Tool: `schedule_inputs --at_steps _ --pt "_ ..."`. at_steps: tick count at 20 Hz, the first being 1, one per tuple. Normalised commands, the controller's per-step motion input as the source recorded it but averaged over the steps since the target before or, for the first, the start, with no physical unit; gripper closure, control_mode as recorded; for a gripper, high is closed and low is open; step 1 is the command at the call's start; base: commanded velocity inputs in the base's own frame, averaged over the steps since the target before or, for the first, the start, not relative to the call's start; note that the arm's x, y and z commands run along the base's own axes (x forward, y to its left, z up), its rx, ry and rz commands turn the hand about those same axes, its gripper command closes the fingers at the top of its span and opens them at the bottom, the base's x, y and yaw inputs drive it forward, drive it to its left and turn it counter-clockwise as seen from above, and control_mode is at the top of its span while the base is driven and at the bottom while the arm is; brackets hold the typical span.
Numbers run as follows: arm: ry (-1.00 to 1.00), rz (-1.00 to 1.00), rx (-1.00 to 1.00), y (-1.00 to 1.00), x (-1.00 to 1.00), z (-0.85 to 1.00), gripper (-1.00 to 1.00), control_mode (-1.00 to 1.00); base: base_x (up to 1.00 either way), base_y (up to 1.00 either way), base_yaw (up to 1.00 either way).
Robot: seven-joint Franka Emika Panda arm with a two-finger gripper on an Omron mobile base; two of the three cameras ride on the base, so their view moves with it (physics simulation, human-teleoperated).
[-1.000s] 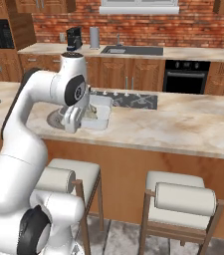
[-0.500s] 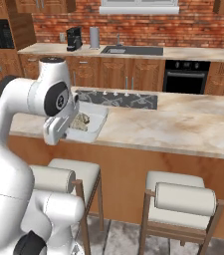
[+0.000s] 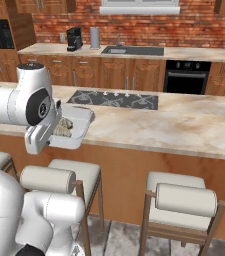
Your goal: Place two dumplings into each of the tupperware containers and then place the containers in the fridge.
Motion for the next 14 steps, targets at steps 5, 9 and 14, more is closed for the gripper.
schedule_inputs --at_steps 5,9,14 --pt "0.01 0.0 0.0 0.11 -0.09 0.03 1.0 -1.0 0.0 0.0 0.0" --pt "0.0 0.0 0.0 0.01 -0.16 0.0 1.0 -1.0 0.0 0.0 0.0" --pt "0.0 0.0 0.0 0.0 -0.21 0.0 1.0 -1.0 0.0 0.0 0.0"
